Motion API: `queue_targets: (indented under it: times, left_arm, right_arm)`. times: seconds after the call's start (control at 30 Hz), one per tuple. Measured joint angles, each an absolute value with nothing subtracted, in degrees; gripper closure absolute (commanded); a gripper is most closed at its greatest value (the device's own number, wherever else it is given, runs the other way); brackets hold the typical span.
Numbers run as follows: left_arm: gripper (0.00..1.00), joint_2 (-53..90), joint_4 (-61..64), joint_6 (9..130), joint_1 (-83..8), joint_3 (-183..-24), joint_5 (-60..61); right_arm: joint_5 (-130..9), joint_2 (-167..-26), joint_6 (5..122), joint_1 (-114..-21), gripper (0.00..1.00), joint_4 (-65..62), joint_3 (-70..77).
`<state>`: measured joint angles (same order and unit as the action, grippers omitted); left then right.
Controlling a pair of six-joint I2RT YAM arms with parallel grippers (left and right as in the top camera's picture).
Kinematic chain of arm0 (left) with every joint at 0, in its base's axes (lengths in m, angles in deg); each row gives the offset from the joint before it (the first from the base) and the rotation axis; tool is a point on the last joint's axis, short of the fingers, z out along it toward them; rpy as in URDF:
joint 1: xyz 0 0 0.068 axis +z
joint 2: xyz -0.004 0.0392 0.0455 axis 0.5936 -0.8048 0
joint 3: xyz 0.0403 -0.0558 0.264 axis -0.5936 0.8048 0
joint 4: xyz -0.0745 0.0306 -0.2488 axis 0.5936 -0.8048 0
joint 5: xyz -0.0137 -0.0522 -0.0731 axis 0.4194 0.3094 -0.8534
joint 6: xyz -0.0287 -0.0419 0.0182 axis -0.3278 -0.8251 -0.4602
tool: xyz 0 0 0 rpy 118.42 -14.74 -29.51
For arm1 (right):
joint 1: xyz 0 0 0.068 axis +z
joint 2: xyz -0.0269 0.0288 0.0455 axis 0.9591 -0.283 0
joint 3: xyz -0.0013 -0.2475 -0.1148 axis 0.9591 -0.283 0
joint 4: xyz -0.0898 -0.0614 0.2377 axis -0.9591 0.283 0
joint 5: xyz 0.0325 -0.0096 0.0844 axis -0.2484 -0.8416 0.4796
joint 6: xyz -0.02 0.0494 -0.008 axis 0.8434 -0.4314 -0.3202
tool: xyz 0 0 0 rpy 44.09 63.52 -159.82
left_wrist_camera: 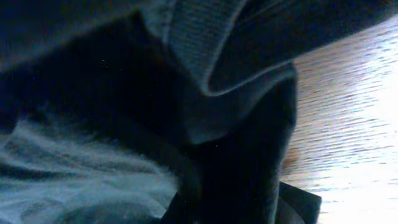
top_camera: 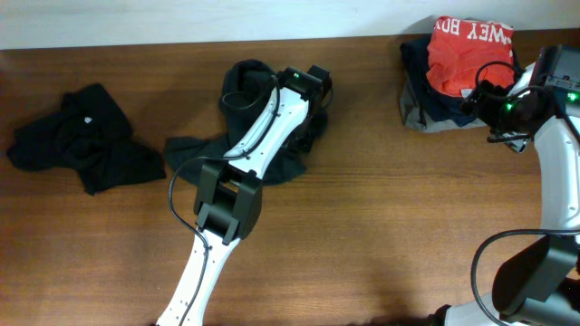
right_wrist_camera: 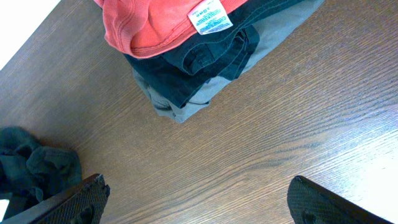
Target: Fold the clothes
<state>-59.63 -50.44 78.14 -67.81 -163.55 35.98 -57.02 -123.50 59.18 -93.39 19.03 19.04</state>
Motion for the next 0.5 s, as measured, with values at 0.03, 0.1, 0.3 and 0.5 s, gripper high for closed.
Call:
queue_targets:
  times: [0.03, 0.1, 0.3, 0.5]
  left_arm:
    - [0.99, -59.61, -50.81, 78.14, -67.81, -163.55, 36.49]
    - [0.99, -59.61, -53.08, 77.79, -67.79, -163.7, 38.12]
    - [0.99, -56.99, -60.95, 76.68, -66.78, -168.86, 43.87]
    - [0.99, -41.38, -58.31, 76.37, -62.87, -173.69, 48.05]
  right_arm:
    - [-57.02, -123.5, 59.18, -93.39, 0.04, 19.03, 19.04]
    - [-57.0, -123.5, 59.31, -93.39, 0.04, 19.05, 19.04]
    - [-55.16, -123.5, 60.9, -93.39, 0.04, 19.03, 19.02]
    - [-50.49, -123.48, 63.37, -93.39, 0.04, 18.81, 19.02]
